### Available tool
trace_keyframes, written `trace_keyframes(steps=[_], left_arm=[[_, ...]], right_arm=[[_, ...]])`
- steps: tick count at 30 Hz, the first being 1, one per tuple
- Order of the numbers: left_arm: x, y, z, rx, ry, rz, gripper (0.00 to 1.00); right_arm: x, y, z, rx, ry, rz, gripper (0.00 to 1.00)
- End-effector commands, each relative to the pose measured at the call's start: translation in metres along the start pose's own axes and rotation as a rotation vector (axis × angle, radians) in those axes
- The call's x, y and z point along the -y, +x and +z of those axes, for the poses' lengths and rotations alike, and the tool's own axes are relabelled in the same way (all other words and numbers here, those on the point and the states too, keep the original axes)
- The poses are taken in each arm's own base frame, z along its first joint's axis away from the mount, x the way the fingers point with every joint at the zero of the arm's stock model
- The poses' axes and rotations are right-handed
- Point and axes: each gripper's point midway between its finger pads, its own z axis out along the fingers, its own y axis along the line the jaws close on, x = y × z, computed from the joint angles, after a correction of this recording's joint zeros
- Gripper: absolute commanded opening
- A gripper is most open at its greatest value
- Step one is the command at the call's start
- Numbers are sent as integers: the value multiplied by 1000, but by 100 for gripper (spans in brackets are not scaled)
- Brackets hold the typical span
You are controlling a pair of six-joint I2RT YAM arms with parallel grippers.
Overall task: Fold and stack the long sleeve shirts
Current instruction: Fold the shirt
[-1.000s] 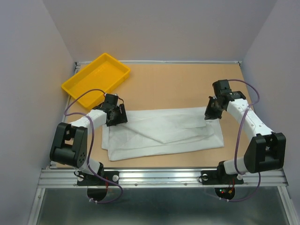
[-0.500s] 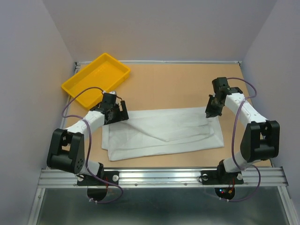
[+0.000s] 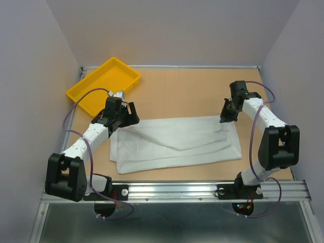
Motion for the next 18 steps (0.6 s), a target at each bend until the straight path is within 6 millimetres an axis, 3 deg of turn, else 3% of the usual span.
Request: trace_keyframes(steps=[1, 10, 15, 18], left_arm=[[23, -13, -5, 30, 112, 28, 82], [56, -13, -2, -5, 218, 59, 82], [39, 3, 12, -43, 139, 12, 82], [27, 16, 24, -85, 81, -11, 81]], right_arm=[[-22, -30, -9, 90, -95, -18, 0], [-34, -35, -14, 153, -182, -47, 1], [-30, -46, -21, 227, -163, -35, 0], [-23, -35, -12, 188, -138, -13, 1]])
